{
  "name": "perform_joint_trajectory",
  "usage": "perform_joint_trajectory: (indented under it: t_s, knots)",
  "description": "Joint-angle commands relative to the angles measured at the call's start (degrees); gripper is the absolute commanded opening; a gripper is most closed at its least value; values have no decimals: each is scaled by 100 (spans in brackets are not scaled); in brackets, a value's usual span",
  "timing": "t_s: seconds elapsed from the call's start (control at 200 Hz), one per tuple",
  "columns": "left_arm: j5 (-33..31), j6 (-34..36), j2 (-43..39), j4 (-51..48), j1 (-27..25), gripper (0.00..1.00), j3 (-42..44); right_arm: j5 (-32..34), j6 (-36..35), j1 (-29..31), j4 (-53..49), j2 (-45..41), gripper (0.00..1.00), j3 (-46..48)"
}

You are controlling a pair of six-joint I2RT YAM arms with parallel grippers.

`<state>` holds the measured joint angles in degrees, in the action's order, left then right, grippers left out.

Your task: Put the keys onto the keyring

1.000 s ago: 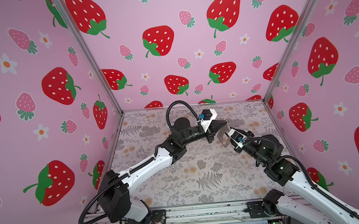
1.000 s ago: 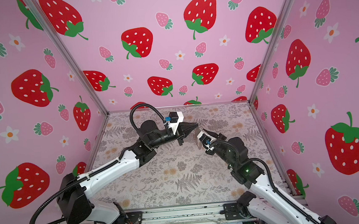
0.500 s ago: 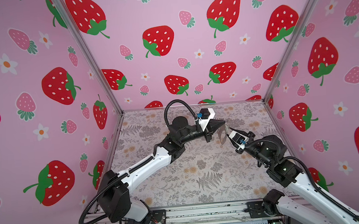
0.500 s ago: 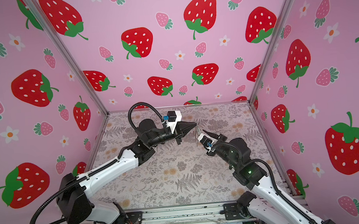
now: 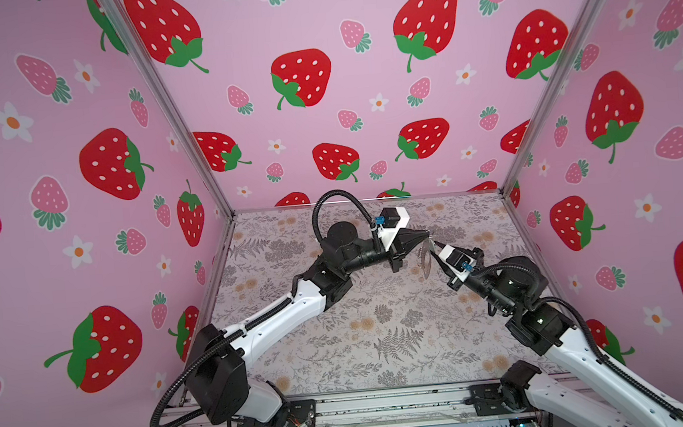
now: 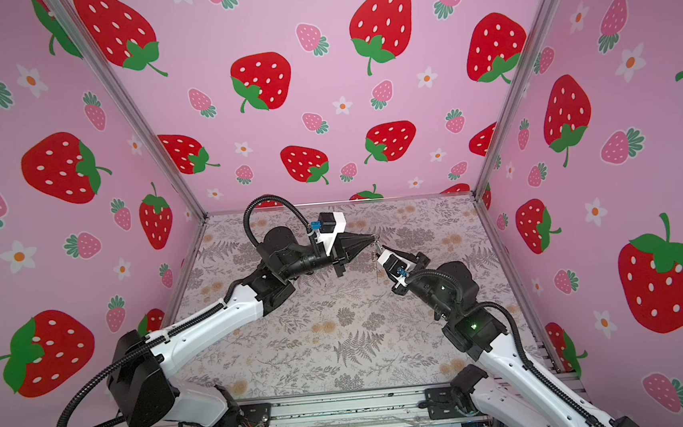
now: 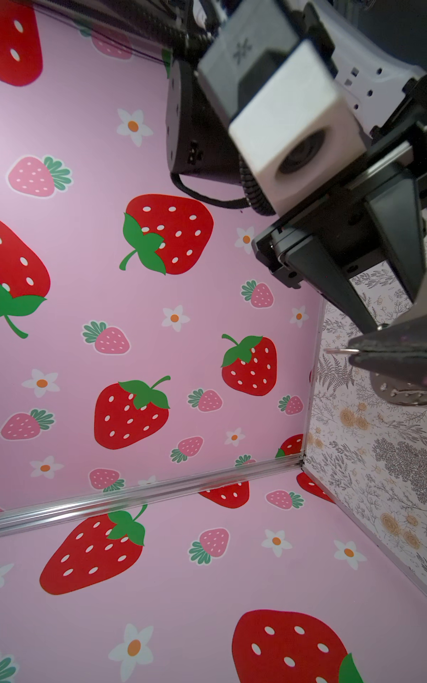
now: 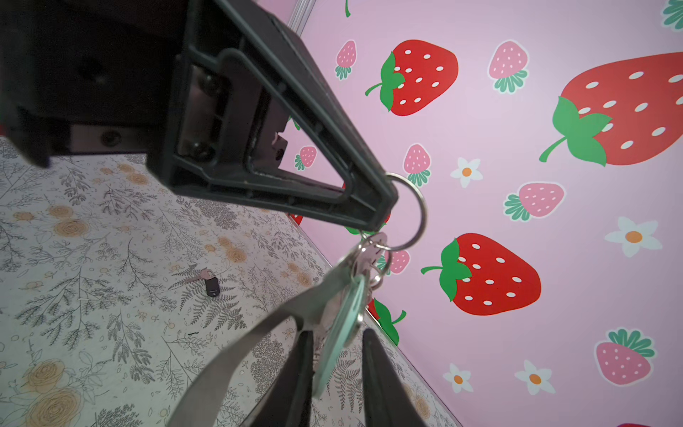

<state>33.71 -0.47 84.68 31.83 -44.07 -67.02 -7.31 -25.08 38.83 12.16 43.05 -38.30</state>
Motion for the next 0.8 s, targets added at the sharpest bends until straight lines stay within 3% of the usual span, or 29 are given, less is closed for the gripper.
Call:
perform_joint_trajectory:
  t_s: [0.0,0.465,0.795]
  knots:
    - [196,-99,-153,126,14,0,-65,-3,203,-42,272,23,24,-206]
    - [320,-141,-92,111,13,0,-101,-66,320,-51,445,89,10,-188]
    - [62,86,-163,-223,13,0,-83,408,-89,-51,326,-88,3,-304]
